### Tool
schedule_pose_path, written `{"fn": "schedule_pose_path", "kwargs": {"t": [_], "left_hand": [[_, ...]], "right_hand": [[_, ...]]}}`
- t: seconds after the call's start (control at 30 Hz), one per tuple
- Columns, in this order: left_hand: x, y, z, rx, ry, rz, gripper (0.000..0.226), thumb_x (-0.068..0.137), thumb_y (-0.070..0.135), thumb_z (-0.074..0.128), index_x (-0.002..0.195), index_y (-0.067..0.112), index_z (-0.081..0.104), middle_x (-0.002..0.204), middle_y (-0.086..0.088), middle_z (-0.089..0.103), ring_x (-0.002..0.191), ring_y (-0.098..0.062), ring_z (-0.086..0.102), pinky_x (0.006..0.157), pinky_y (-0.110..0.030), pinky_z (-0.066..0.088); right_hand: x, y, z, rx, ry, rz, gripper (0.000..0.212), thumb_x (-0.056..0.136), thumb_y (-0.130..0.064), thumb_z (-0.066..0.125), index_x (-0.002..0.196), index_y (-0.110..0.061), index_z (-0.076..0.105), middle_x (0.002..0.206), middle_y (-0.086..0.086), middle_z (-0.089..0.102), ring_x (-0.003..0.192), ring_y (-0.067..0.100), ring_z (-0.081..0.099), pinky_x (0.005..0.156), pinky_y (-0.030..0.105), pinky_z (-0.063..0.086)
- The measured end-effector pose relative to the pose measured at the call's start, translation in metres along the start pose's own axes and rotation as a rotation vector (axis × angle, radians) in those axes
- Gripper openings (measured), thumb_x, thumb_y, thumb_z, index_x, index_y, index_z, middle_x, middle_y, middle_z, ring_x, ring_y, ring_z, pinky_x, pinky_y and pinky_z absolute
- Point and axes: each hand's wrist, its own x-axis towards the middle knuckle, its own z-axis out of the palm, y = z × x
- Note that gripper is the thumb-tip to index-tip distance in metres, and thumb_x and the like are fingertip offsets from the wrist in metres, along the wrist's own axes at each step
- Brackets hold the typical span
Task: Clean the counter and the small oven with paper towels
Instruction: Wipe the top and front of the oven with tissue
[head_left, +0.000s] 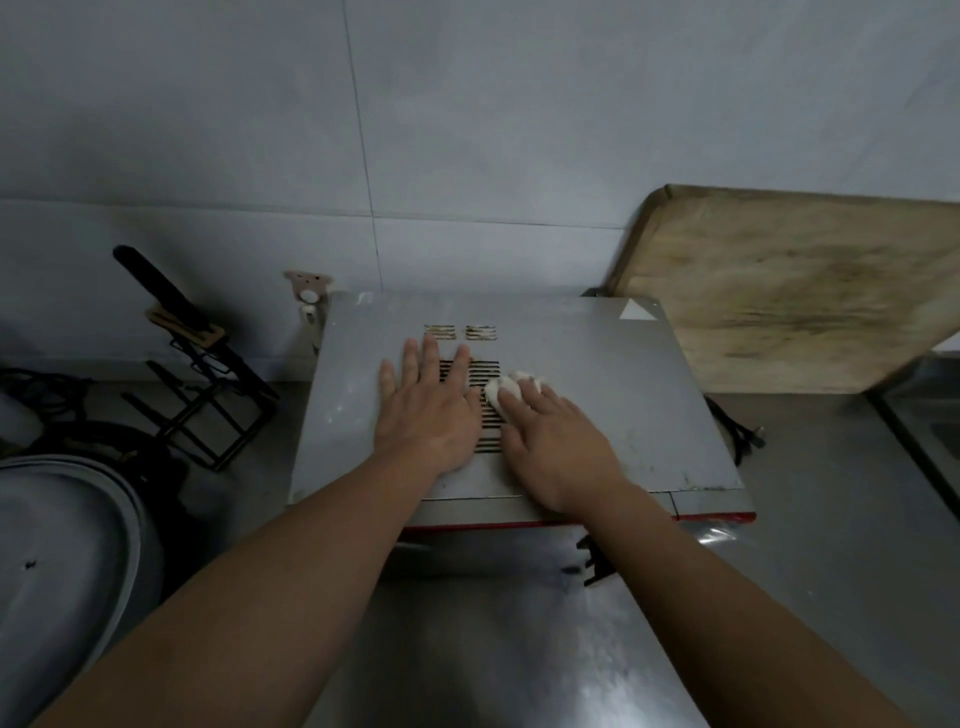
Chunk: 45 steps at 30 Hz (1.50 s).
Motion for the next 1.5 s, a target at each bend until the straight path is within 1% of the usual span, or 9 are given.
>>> {"fn": "schedule_pose_path", "kwargs": {"t": [0.17,0.3,0.53,0.7,0.83,1.1,1.3,1.4,1.5], "left_hand": [[0.0,0.001,0.001,0.017,-0.001,-0.01,0.062,0.101,0.053,0.009,0.159,0.037,-0.006,0.167,-0.003,-0.017,0.152,-0.025,-0.019,0.123,-0.052,-0.007],[0.001,0.001,0.002,0.021,0.003,-0.018,0.061,0.101,0.054,0.007,0.158,0.038,-0.008,0.167,-0.002,-0.017,0.152,-0.024,-0.02,0.123,-0.051,-0.007],[0.001,0.004,-0.001,0.034,-0.012,-0.043,0.059,0.102,0.053,0.007,0.157,0.041,-0.01,0.166,0.0,-0.018,0.152,-0.021,-0.02,0.124,-0.05,-0.007],[0.002,0.004,0.002,0.064,-0.013,-0.033,0.058,0.102,0.053,0.007,0.157,0.041,-0.01,0.167,0.001,-0.018,0.152,-0.02,-0.018,0.124,-0.049,-0.006],[0.003,0.003,0.002,0.072,-0.007,-0.03,0.058,0.103,0.054,0.006,0.157,0.04,-0.009,0.167,0.0,-0.017,0.153,-0.021,-0.018,0.124,-0.049,-0.004],[0.002,0.0,0.0,0.04,-0.038,-0.014,0.059,0.103,0.054,0.006,0.158,0.038,-0.01,0.166,0.0,-0.018,0.152,-0.02,-0.02,0.124,-0.049,-0.007],[0.0,-0.005,-0.003,0.041,-0.082,0.034,0.063,0.102,0.054,0.005,0.159,0.032,-0.01,0.166,-0.003,-0.021,0.151,-0.023,-0.022,0.123,-0.05,-0.009],[0.004,-0.017,-0.009,0.068,-0.15,0.119,0.065,0.102,0.055,0.007,0.159,0.029,-0.011,0.165,-0.005,-0.022,0.151,-0.026,-0.022,0.123,-0.052,-0.008],[0.011,-0.03,-0.02,0.109,-0.213,0.234,0.066,0.102,0.057,0.01,0.158,0.031,-0.012,0.165,-0.006,-0.022,0.152,-0.026,-0.02,0.124,-0.05,-0.005]], "right_hand": [[-0.012,0.009,0.001,0.024,0.009,-0.022,0.07,0.09,-0.051,0.007,0.155,-0.028,0.022,0.164,0.003,0.016,0.151,0.02,0.012,0.122,0.037,0.017],[-0.052,0.018,0.004,0.043,-0.007,-0.055,0.062,0.096,-0.049,0.015,0.155,-0.031,0.02,0.165,0.0,0.012,0.152,0.017,0.007,0.123,0.038,0.015],[-0.1,0.041,-0.001,0.062,-0.097,-0.109,0.068,0.089,-0.059,0.005,0.154,-0.041,0.01,0.16,-0.014,-0.006,0.15,0.007,-0.007,0.12,0.027,-0.009],[-0.095,0.05,0.0,0.074,-0.071,-0.151,0.065,0.091,-0.06,0.01,0.153,-0.042,0.013,0.16,-0.014,0.0,0.146,0.004,-0.008,0.114,0.024,-0.013],[-0.093,0.056,0.0,0.072,-0.049,-0.109,0.069,0.091,-0.06,0.009,0.155,-0.038,0.019,0.162,-0.009,0.008,0.15,0.009,0.003,0.117,0.026,-0.006],[-0.071,0.112,-0.007,-0.022,0.071,0.176,0.071,0.091,-0.056,0.009,0.156,-0.029,0.017,0.164,0.001,0.017,0.151,0.018,0.013,0.122,0.034,0.016],[-0.074,0.053,0.008,-0.029,0.09,0.404,0.073,0.094,-0.052,0.011,0.157,-0.017,0.013,0.164,0.014,0.013,0.151,0.027,0.011,0.123,0.041,0.015],[-0.08,-0.001,0.019,-0.02,0.102,0.391,0.074,0.093,-0.052,0.008,0.157,-0.015,0.014,0.163,0.015,0.015,0.151,0.028,0.011,0.123,0.042,0.015],[-0.081,-0.064,0.033,-0.01,0.09,0.341,0.07,0.095,-0.049,0.016,0.157,-0.015,0.012,0.164,0.014,0.013,0.152,0.027,0.006,0.123,0.042,0.012]]}}
